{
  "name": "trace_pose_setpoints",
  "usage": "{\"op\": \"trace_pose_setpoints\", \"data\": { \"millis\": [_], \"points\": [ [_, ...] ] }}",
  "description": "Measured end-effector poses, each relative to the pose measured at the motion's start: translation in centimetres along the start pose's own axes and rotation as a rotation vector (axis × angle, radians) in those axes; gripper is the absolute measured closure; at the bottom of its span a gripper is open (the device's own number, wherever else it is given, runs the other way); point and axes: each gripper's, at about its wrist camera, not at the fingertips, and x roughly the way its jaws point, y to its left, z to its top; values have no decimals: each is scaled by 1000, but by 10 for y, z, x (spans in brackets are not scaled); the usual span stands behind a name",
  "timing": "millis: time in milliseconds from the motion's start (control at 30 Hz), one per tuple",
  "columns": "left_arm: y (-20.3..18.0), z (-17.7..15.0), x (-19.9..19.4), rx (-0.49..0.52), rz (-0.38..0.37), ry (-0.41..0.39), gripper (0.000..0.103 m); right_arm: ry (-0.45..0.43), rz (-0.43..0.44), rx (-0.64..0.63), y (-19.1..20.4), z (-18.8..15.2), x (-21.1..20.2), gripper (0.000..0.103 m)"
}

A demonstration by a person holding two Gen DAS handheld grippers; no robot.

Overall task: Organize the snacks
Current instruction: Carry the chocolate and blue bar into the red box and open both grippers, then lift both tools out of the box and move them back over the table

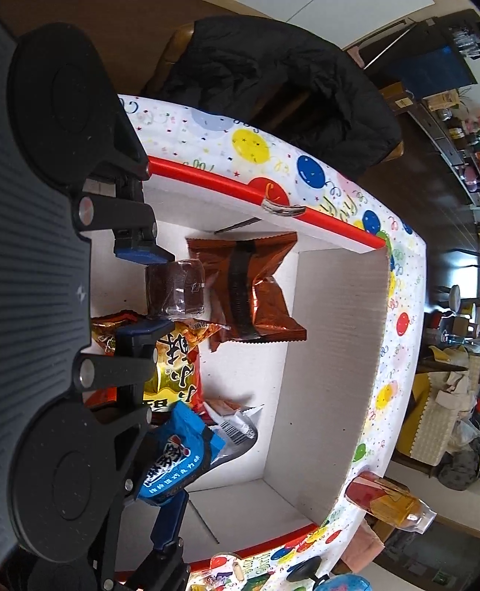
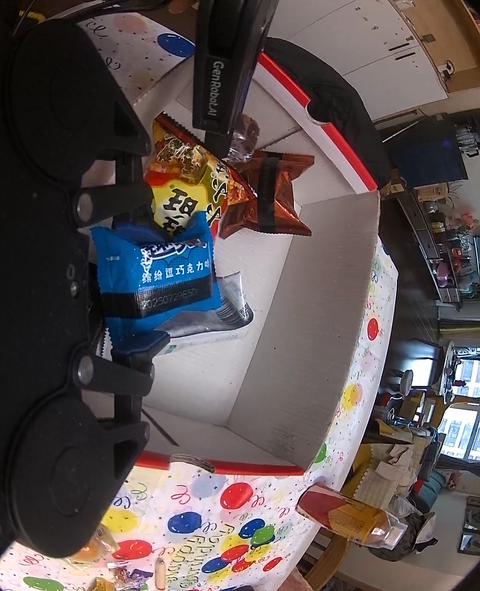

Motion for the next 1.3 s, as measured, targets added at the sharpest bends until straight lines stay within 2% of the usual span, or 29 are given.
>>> {"op": "trace_pose_setpoints", "data": {
  "millis": [100, 167, 267, 467, 700, 833, 1067, 1133, 1300],
  "points": [
    [1, -1, -2, -6, -11, 6, 69, -10, 3, 15, -2, -3, -5, 51],
    [0, -2, -5, -1, -21, -1, 62, -19, 15, 21, -3, -4, -10, 49],
    [-2, -5, -12, 1, -32, -24, 51, -44, 21, 25, -2, -7, -18, 38],
    [-4, -6, -32, 4, -56, -79, 50, -83, 43, 62, -5, -12, -37, 36],
    [-14, -7, -60, 27, -99, -150, 44, -161, 49, 104, -10, -15, -69, 25],
    [-24, -6, -74, 48, -127, -181, 43, -211, 33, 124, -14, -14, -86, 20],
    [-42, -4, -90, 86, -174, -212, 43, -278, 1, 184, -33, -18, -113, 19],
    [-48, -4, -94, 100, -185, -224, 43, -298, -11, 208, -39, -20, -120, 15],
    [-68, -2, -103, 138, -227, -244, 42, -333, -41, 249, -55, -28, -137, 14]
  ]
}}
